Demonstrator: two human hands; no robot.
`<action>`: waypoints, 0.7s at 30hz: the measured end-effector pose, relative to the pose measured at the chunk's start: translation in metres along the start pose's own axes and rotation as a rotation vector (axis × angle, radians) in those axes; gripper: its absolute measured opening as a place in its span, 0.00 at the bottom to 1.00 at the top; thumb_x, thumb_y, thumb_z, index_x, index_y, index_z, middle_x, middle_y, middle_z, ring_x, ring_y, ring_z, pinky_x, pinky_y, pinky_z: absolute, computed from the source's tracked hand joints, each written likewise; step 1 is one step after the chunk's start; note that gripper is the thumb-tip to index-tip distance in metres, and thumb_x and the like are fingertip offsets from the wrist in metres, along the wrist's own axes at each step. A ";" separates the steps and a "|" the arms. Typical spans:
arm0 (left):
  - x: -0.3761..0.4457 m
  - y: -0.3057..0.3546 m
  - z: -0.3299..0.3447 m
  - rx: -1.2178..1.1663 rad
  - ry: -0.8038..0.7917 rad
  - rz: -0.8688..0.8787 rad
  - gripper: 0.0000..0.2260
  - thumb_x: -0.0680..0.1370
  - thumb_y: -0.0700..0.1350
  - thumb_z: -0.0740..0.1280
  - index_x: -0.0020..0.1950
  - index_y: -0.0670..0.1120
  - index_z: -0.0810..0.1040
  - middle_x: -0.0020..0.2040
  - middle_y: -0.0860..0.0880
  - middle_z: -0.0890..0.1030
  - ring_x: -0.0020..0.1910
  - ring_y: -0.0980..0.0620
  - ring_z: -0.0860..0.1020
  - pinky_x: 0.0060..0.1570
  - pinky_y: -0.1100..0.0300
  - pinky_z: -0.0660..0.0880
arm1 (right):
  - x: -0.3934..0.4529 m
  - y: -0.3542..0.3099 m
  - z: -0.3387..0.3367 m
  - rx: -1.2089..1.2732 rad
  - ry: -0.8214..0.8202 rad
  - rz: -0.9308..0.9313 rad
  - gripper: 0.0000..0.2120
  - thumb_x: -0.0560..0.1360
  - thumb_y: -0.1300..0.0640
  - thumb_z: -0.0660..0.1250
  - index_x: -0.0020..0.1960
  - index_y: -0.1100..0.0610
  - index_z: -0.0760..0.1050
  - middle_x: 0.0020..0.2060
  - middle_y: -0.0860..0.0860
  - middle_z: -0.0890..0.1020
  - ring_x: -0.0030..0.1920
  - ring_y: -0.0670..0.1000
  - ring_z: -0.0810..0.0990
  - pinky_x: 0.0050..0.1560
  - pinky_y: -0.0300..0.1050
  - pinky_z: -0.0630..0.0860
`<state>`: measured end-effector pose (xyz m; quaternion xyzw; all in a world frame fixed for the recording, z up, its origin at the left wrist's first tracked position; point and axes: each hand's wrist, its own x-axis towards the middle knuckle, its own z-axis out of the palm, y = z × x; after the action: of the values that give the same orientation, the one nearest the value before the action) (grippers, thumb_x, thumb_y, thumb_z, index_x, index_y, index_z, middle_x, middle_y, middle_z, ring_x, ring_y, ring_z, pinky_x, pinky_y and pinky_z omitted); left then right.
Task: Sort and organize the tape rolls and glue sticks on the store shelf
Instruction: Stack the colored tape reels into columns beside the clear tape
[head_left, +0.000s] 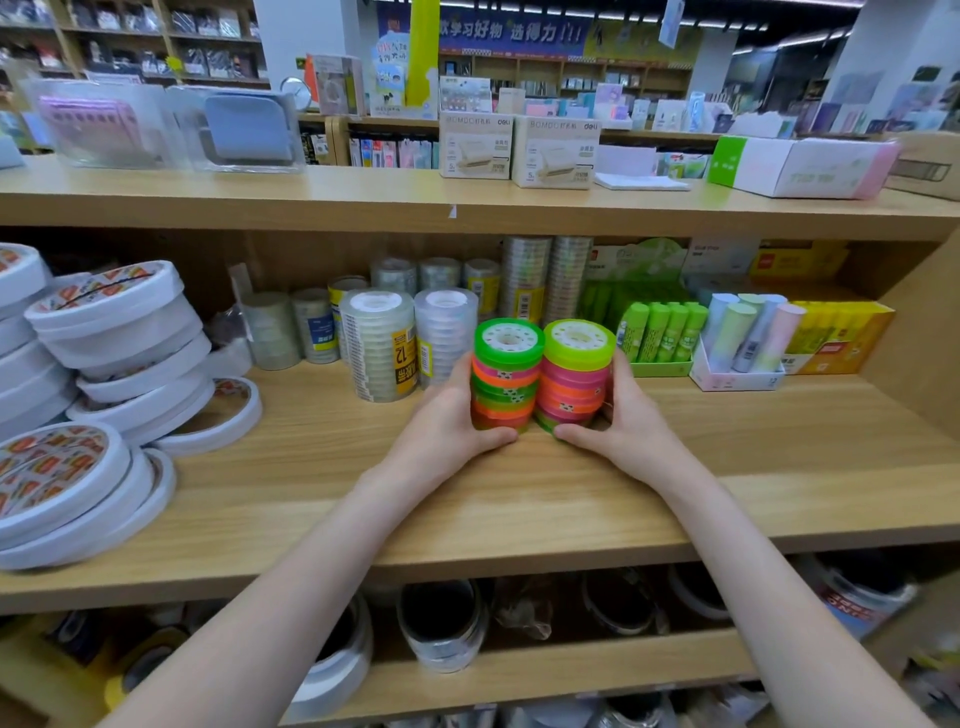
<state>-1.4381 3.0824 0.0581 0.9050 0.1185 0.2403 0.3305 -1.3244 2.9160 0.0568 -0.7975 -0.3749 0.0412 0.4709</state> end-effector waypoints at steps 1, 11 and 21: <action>0.000 0.000 -0.001 0.015 -0.003 0.006 0.40 0.67 0.46 0.77 0.73 0.45 0.59 0.67 0.47 0.73 0.66 0.48 0.68 0.51 0.73 0.58 | 0.000 -0.001 0.000 -0.009 0.006 -0.003 0.49 0.64 0.60 0.77 0.74 0.52 0.50 0.60 0.44 0.70 0.64 0.49 0.71 0.67 0.49 0.68; 0.000 0.001 -0.003 0.051 -0.029 0.033 0.41 0.65 0.49 0.78 0.72 0.44 0.60 0.66 0.46 0.73 0.66 0.47 0.69 0.54 0.69 0.61 | -0.006 -0.013 -0.001 -0.112 0.065 -0.001 0.50 0.62 0.54 0.79 0.73 0.52 0.52 0.65 0.50 0.71 0.63 0.48 0.70 0.56 0.32 0.63; 0.002 -0.005 -0.011 0.005 -0.086 0.038 0.44 0.66 0.48 0.77 0.75 0.46 0.57 0.68 0.48 0.72 0.67 0.50 0.68 0.55 0.74 0.59 | -0.008 -0.017 -0.003 -0.217 0.067 0.018 0.49 0.62 0.53 0.79 0.74 0.54 0.52 0.65 0.51 0.73 0.64 0.52 0.71 0.56 0.33 0.62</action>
<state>-1.4425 3.0931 0.0628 0.9174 0.0877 0.2072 0.3283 -1.3385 2.9135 0.0687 -0.8479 -0.3543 -0.0220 0.3937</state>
